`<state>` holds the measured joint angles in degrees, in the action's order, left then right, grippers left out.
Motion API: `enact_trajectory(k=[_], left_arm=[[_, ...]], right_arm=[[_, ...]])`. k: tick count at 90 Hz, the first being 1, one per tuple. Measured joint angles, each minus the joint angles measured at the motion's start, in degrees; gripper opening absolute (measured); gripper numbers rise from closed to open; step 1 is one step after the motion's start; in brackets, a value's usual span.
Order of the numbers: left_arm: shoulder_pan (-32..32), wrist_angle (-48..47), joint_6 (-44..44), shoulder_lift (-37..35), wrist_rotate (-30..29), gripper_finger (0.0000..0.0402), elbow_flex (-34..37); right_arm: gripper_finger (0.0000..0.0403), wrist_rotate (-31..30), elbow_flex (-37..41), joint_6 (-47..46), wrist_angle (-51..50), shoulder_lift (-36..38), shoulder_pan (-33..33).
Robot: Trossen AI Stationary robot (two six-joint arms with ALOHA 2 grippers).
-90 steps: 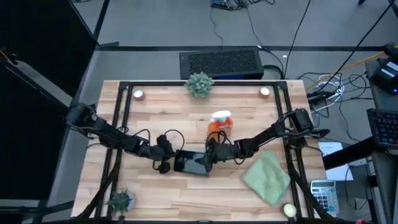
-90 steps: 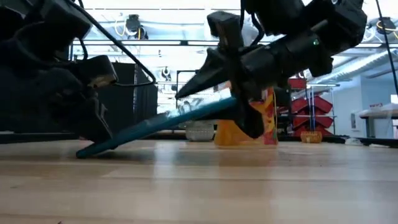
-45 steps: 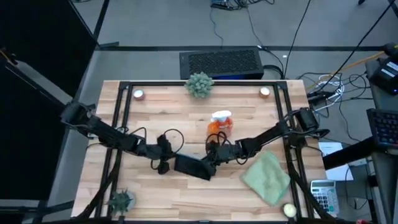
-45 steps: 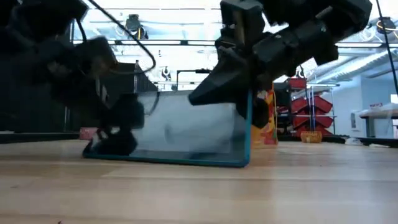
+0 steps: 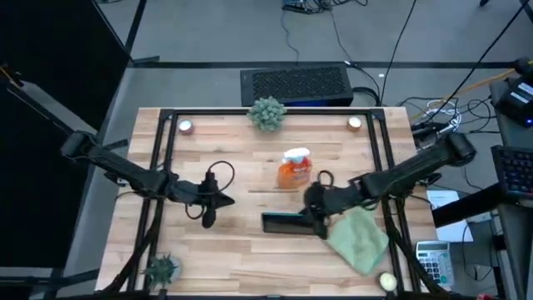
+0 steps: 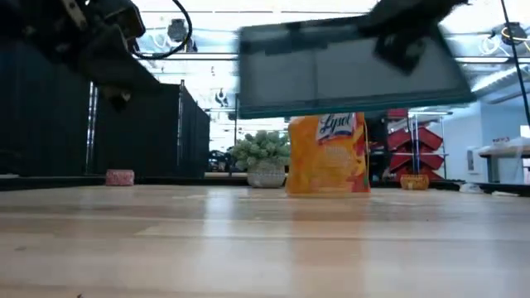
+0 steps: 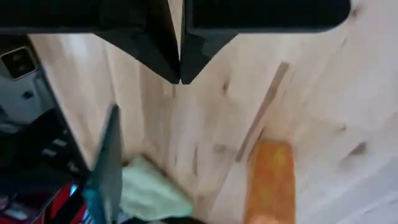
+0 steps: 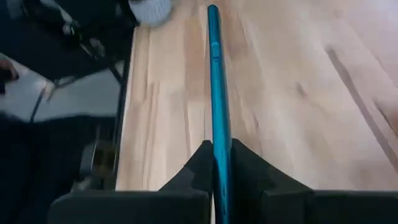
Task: Apply microfiber cloth
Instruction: Spray the front of the tablet using the spray bottle
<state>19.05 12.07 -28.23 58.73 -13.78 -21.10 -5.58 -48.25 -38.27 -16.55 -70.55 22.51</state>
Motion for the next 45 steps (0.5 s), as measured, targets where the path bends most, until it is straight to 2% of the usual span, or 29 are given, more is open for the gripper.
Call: enact_trajectory(k=[17,33,45], left_arm=[[-0.46,4.03,0.00,1.68,-0.04,0.0000,0.00],[-1.59,10.86,0.04,5.32,0.08,0.0000,0.00],[-2.49,14.68,0.08,9.86,1.35,0.0000,-0.54]], right_arm=[[0.0011,-1.82,0.00,-19.26,-21.96,7.70,2.00],[0.0011,-4.61,0.02,-30.02,-36.68,10.48,2.94],[0.0011,-12.27,0.00,-34.09,-43.92,11.71,2.17]])
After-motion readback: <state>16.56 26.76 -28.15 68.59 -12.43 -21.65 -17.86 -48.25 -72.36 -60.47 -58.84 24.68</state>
